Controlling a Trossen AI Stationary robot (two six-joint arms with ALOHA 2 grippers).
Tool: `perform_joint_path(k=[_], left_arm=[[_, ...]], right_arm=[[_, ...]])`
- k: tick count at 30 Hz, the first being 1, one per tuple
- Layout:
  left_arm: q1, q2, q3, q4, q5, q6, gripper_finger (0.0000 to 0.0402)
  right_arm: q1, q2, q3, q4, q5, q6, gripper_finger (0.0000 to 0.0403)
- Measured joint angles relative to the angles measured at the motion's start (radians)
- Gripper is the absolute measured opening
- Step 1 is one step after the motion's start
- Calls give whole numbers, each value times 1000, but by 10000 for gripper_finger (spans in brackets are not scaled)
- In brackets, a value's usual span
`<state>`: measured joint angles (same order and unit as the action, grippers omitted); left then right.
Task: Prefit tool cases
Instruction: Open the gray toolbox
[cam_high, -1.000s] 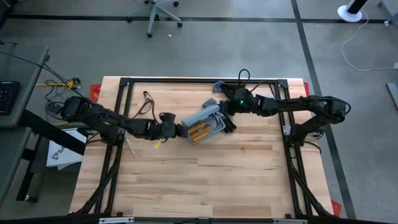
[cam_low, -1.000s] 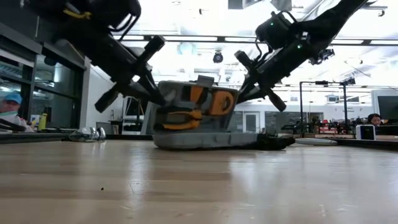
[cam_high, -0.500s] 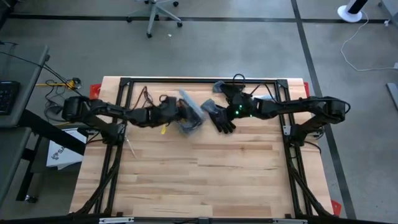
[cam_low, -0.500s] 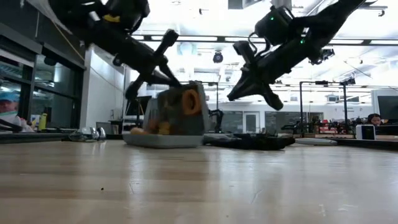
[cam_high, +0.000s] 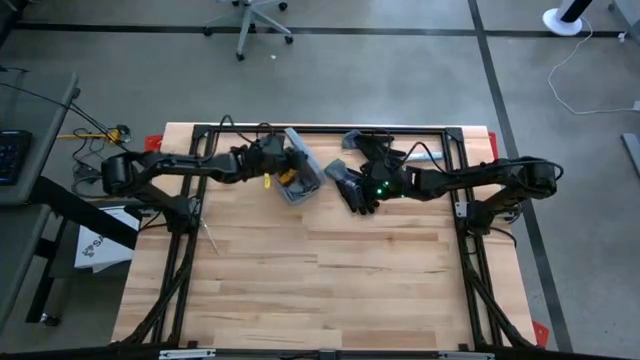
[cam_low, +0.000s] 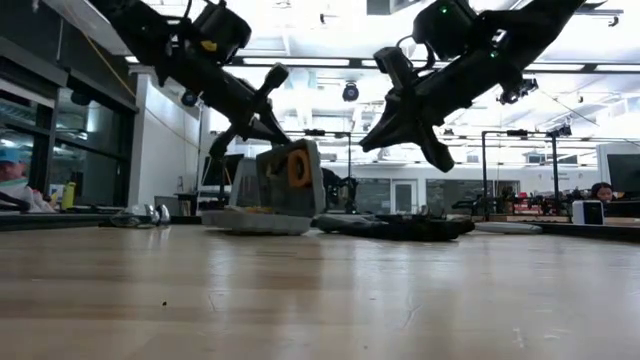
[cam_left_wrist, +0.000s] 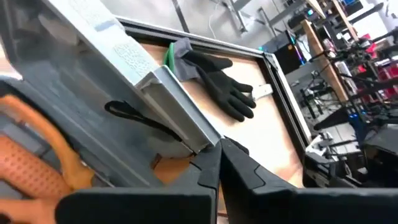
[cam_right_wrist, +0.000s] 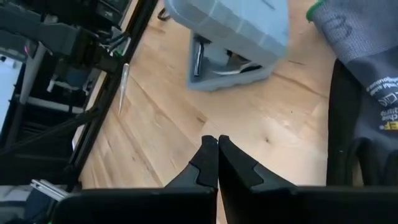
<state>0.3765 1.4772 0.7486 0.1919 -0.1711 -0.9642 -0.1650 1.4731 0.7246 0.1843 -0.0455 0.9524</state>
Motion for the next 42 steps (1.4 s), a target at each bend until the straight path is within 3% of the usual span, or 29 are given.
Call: perform_joint_path(k=[8, 11, 16, 20, 24, 29, 35, 42], left_arm=[[68, 124, -2, 73, 108, -6, 0], [77, 178, 0, 7, 148, 1, 0], [52, 167, 41, 20, 221, 52, 0], [-3, 169, 29, -34, 212, 71, 0], [-50, 106, 35, -59, 108, 138, 0], [-34, 18, 77, -127, 15, 230, 0], [48, 25, 187, -267, 66, 323, 0], [22, -44, 237, -429, 84, 367, 0]], right_arm=[[36, 0, 0, 1, 16, 17, 0], [53, 0, 0, 1, 19, 20, 0], [69, 0, -2, 3, 38, 34, 0], [64, 0, -2, -2, 70, 20, 0], [-7, 0, -2, -7, 98, 9, 0], [-121, 5, 14, -36, 55, -33, 0], [-253, 141, 218, -170, -40, -196, 0], [-274, 410, 585, -412, -76, -433, 0]])
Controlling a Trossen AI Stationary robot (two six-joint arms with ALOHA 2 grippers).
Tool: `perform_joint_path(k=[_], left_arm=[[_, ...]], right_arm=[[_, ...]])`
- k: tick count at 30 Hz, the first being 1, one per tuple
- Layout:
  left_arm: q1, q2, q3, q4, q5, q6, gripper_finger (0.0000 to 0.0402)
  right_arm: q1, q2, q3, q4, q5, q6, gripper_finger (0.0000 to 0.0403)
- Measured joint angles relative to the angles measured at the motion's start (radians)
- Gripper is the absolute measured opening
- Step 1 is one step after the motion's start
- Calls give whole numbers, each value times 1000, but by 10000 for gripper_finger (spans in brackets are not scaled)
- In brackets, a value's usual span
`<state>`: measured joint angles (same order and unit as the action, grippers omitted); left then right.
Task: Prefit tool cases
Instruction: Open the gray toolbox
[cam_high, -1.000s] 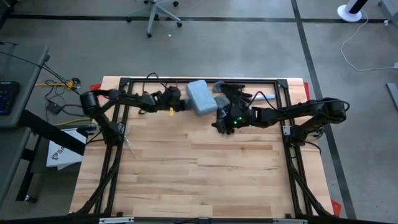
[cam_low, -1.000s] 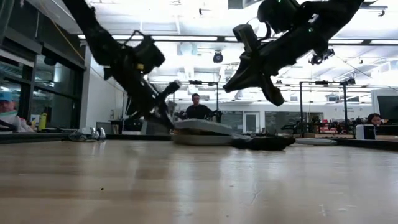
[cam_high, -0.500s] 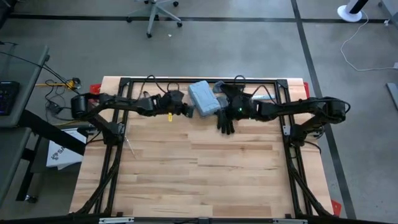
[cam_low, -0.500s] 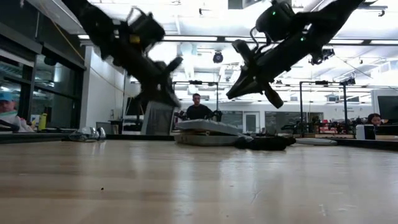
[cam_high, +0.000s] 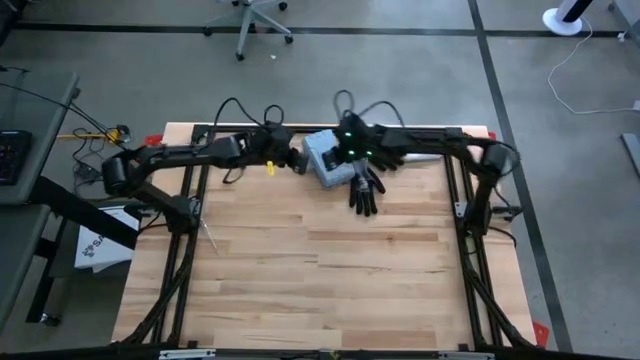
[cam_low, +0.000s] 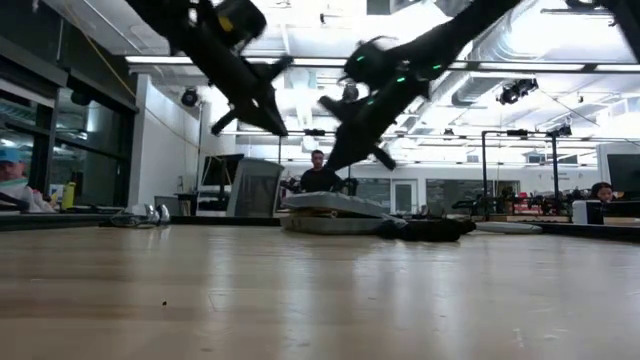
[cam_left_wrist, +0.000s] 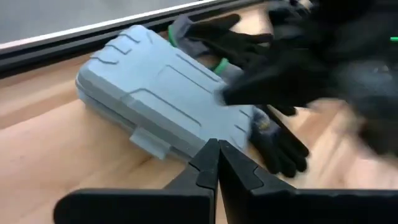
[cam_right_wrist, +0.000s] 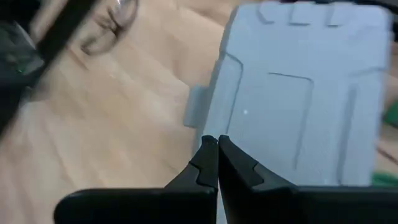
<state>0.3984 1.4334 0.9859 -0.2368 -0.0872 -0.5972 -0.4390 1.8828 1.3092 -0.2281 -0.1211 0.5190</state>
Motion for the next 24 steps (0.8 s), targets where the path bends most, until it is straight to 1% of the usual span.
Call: perform_joint_path(k=[3, 6, 8, 11, 15, 18, 19, 22, 24], left_arm=[[-29, -50, 1, -129, -77, 8, 0], [-55, -104, -2, -220, -148, 23, 0], [-65, -140, 0, -261, -171, 26, 0], [-77, -167, -1, -304, -203, 34, 0], [-79, -179, 0, -317, -209, 56, 0], [-84, -161, -1, -326, -183, 63, 0], [-89, -155, -1, -326, -176, 64, 0], [-111, -135, -1, -329, -141, 76, 0], [-132, -119, -1, -332, -114, 85, 0]], right_arm=[[0, 104, 112, -122, 7, -54, 0], [8, 164, 167, -199, -24, -97, 0], [27, 173, 166, -215, -48, -100, 0], [100, 157, 134, -224, -49, -92, 0], [229, 134, 106, -240, -105, -63, 0], [337, 120, 87, -250, -111, -26, 0], [373, 114, 77, -247, -97, -12, 0], [483, 64, 24, -230, -9, 67, 0], [550, 3, -30, -218, 42, 136, 0]])
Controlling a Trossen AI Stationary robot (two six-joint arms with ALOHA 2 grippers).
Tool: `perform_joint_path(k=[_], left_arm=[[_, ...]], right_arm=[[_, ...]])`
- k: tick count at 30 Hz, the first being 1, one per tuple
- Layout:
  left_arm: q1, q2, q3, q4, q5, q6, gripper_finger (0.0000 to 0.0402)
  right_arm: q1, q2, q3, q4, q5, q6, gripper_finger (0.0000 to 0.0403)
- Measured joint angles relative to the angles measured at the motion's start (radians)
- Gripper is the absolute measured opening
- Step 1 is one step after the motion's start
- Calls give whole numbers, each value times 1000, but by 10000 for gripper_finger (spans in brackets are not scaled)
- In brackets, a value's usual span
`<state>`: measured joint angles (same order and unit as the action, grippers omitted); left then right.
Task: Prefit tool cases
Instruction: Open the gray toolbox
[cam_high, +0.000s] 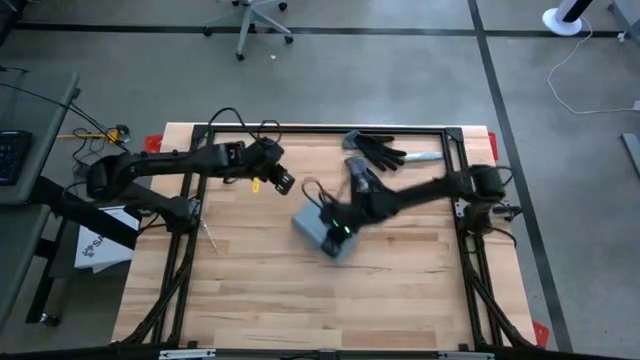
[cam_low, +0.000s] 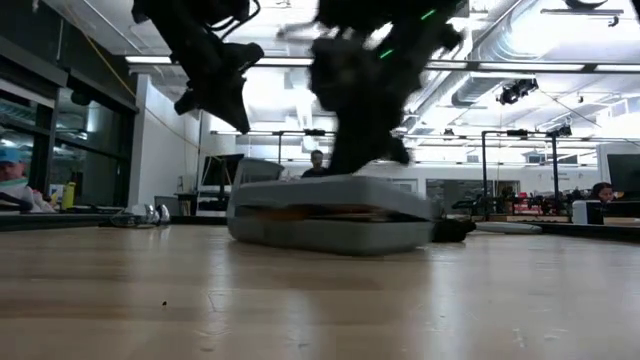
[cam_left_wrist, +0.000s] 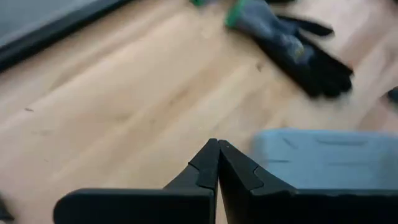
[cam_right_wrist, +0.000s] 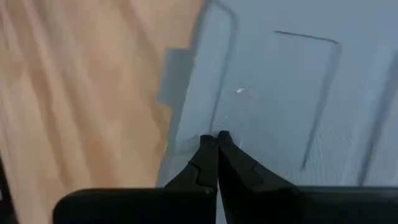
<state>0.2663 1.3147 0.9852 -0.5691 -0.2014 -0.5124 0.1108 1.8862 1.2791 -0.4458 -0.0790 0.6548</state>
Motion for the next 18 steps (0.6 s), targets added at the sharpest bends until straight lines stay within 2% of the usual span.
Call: perform_joint_path(k=[6, 10, 15, 18], left_arm=[[-72, 57, -6, -9, 67, 9, 0], [-112, 101, -6, -3, 110, 27, 0], [-138, 174, -6, -8, 127, 36, 0], [-139, 224, -6, -5, 181, 49, 0]], right_arm=[[194, -233, -243, 107, 178, 290, 0], [320, -331, -412, 206, 237, 529, 0], [495, -350, -516, 322, 344, 788, 0], [557, -326, -529, 373, 406, 897, 0]])
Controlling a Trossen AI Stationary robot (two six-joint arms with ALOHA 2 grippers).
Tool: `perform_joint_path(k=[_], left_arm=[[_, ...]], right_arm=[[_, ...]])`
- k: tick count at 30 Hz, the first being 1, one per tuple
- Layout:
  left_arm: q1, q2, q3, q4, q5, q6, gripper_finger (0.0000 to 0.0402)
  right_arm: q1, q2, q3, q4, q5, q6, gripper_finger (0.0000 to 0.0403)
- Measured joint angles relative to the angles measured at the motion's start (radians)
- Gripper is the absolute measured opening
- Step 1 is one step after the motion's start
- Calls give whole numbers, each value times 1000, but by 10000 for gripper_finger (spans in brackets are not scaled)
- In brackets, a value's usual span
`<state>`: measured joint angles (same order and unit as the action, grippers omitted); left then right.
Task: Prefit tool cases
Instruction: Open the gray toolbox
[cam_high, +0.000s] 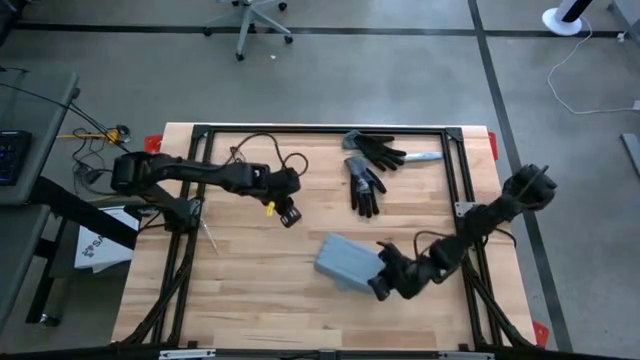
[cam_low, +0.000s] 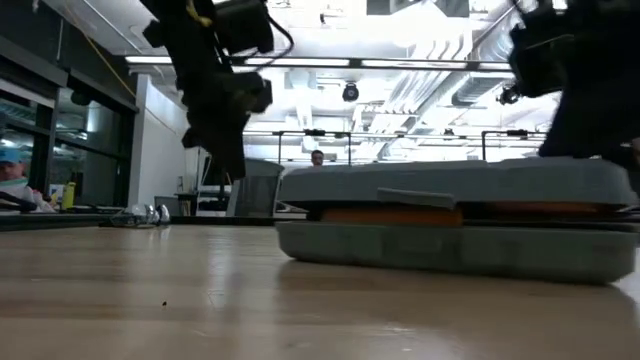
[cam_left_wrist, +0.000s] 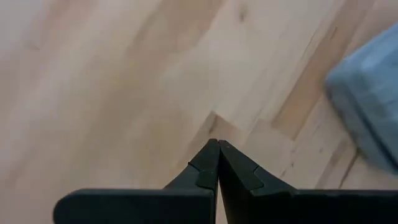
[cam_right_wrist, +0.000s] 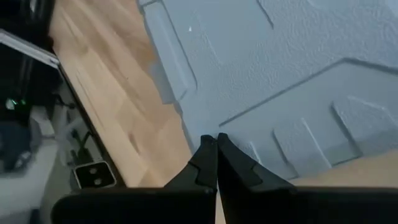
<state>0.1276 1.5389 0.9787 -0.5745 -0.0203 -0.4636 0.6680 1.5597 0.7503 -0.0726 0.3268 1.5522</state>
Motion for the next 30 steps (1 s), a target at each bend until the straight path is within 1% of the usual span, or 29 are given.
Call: perform_joint_path(k=[3, 7, 9, 12, 18, 20, 25, 30], left_arm=[[-1, 47, 0, 4, 35, 13, 0], [-1, 102, 0, 35, 47, 10, 0], [-1, 121, 0, 59, 72, 5, 0], [-2, 138, 0, 96, 103, -6, 0], [-5, 139, 0, 141, 104, -22, 0], [-5, 139, 0, 147, 102, -18, 0], [-2, 139, 0, 194, 100, 12, 0], [15, 148, 0, 353, 118, 21, 0]], right_arm=[[23, 21, 1, 26, 23, 44, 0], [17, 40, 1, 65, 15, 40, 0], [8, 42, 2, 69, 12, 35, 0], [-13, 43, 1, 73, 10, 3, 0], [-67, 47, 1, 101, -58, -68, 0], [-72, 46, 1, 107, -65, -73, 0], [-35, 39, 2, 146, -19, -74, 0], [15, 40, 45, 147, -32, -69, 0]])
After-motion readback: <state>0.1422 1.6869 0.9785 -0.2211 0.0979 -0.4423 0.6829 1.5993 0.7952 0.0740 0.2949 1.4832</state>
